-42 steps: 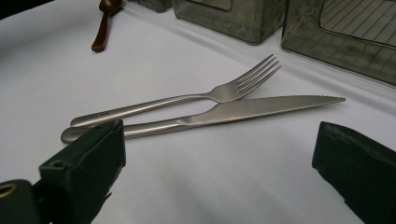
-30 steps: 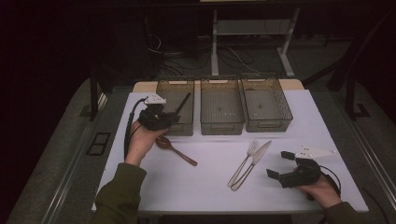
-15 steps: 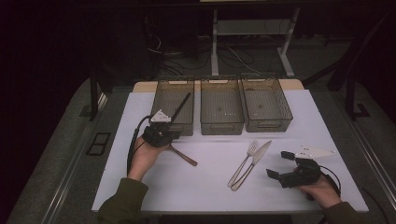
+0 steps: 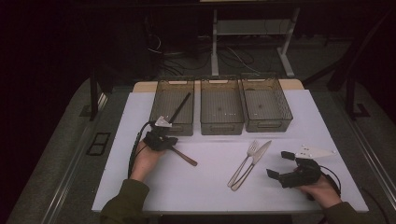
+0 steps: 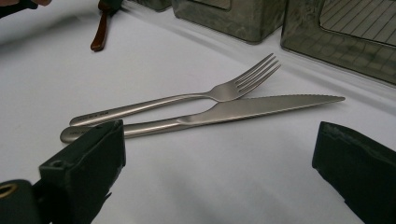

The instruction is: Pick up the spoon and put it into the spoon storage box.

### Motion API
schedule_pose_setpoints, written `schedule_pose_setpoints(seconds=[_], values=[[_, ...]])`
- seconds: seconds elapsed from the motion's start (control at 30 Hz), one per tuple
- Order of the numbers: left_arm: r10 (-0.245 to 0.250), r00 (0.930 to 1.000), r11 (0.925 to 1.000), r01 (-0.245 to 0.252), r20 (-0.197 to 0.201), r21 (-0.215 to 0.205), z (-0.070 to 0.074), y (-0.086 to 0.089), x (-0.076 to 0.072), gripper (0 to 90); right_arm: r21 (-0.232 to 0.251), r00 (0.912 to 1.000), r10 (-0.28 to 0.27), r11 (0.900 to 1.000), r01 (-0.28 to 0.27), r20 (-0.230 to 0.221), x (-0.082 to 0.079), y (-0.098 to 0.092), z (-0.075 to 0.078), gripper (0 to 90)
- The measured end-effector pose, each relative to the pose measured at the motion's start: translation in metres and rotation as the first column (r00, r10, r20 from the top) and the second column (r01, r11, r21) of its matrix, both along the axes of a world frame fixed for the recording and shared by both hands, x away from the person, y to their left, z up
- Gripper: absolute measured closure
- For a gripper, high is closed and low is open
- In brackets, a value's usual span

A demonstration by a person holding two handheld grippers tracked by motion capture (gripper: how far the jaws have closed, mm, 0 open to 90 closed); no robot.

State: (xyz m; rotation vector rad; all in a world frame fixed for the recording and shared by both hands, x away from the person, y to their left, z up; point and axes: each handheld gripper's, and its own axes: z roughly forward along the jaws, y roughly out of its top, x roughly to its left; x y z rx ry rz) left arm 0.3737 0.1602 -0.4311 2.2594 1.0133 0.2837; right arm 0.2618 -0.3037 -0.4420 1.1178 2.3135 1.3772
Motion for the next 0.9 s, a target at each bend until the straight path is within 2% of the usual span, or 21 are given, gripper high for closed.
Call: schedule_pose_setpoints(seconds=[0.2,0.57,0.9], values=[[0.004,1.0000,0.9996,-0.003,-0.008,0.029,-0.002,0.001,0.001,88.9,-0.004,1.0000,0.001,1.000,-0.001,0.003,0.001,0.000,-0.001,2.3],[0.019,0.9993,0.9991,-0.018,-0.033,0.038,-0.003,0.010,-0.008,88.9,-0.005,1.0000,-0.001,1.000,0.001,0.001,0.000,0.000,0.000,2.3],[0.025,0.9985,0.9996,-0.024,-0.048,0.012,-0.002,0.024,-0.028,88.9,-0.003,1.0000,-0.005,1.000,0.005,0.000,0.000,-0.001,0.000,2.3]])
